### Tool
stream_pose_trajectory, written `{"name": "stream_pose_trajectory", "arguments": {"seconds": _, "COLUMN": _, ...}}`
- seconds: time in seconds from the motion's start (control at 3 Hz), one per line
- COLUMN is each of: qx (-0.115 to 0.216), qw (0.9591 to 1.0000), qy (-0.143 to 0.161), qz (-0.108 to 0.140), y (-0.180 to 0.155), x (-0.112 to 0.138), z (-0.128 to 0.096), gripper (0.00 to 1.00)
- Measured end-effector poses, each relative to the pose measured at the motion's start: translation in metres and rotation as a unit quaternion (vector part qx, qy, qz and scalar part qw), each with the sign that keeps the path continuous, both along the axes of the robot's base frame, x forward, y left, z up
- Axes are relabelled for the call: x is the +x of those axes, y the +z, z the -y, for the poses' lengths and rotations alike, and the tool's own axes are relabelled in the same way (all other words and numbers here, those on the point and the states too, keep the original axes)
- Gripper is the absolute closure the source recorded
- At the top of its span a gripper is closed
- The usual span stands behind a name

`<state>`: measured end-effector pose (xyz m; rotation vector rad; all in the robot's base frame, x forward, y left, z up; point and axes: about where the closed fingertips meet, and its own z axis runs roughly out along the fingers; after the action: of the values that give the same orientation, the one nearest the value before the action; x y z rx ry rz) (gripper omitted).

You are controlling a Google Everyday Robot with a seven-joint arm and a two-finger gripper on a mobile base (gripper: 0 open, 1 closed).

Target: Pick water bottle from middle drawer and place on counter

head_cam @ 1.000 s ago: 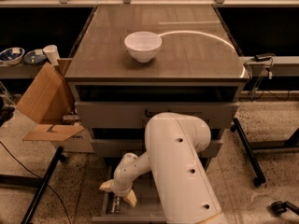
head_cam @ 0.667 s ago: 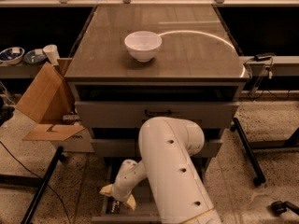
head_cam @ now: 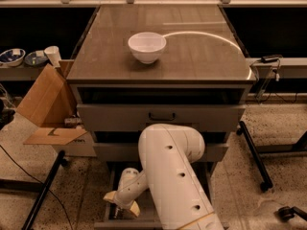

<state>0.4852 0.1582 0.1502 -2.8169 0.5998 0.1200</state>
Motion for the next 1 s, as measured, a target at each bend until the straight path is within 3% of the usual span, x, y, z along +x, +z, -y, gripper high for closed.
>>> {"name": "stream_pose_trajectory", "arguments": {"seconds": 0.67, "qx": -0.026, "qw": 0.9982, "qy": -0.041, "qz": 0.035, "y": 0.033, "x": -0.005, "z": 0.034, "gripper": 0.0}}
{"name": "stream_pose_trajectory", "arguments": {"seconds": 1.0, "qx": -0.034, "qw": 0.9976, "qy": -0.044, "qz": 0.04, "y": 0.038, "x": -0.006, "z": 0.04, "gripper": 0.0}}
